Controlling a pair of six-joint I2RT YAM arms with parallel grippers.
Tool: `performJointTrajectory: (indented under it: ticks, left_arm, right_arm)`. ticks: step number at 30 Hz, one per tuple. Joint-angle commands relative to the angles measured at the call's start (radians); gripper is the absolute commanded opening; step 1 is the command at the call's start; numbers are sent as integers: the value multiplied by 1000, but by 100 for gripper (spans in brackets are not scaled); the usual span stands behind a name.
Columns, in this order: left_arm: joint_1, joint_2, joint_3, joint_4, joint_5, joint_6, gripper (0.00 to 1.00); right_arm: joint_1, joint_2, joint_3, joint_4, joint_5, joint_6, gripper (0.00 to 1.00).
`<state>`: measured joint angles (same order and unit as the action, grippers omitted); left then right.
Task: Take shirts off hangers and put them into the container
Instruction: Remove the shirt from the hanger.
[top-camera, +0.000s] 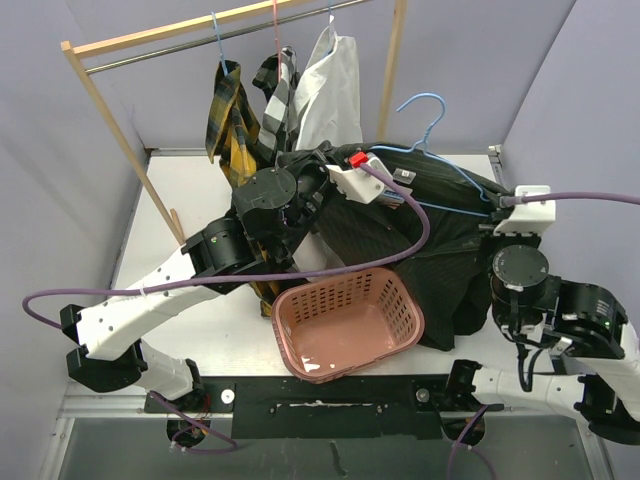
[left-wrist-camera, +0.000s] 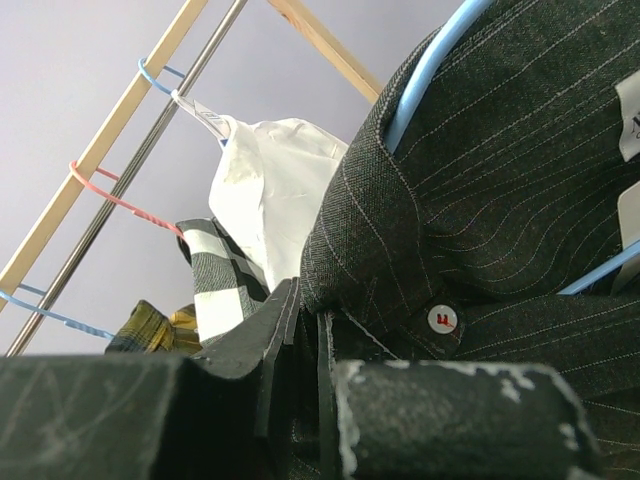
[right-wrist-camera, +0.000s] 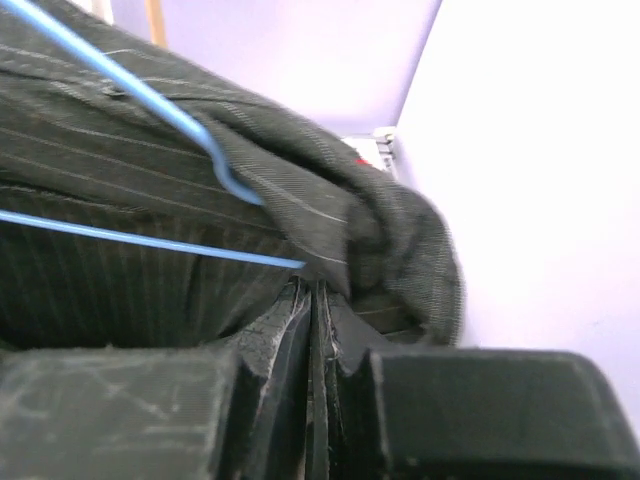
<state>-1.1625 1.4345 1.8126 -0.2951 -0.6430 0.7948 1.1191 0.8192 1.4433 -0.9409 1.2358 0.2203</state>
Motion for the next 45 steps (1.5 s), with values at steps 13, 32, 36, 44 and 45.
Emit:
performJointTrajectory:
  ticks: [13, 32, 36, 44, 45]
  left_arm:
    - [-5, -82, 47, 91, -20, -17, 0]
    - [-3, -78, 28, 105, -47, 12, 0]
    - [-3, -89, 27, 105, -46, 7, 0]
    - [-1, -101, 34, 106, -45, 4, 0]
    - [-1, -101, 35, 105, -44, 3, 0]
  right_arm:
    - [-11, -127, 156, -425, 48, 267, 5]
    - [-31, 175, 242, -184, -238, -38, 60]
    - [-30, 142, 208, -129, -258, -29, 59]
    - [-30, 94, 134, -67, -91, 24, 58]
    - [-30, 73, 124, -43, -74, 24, 58]
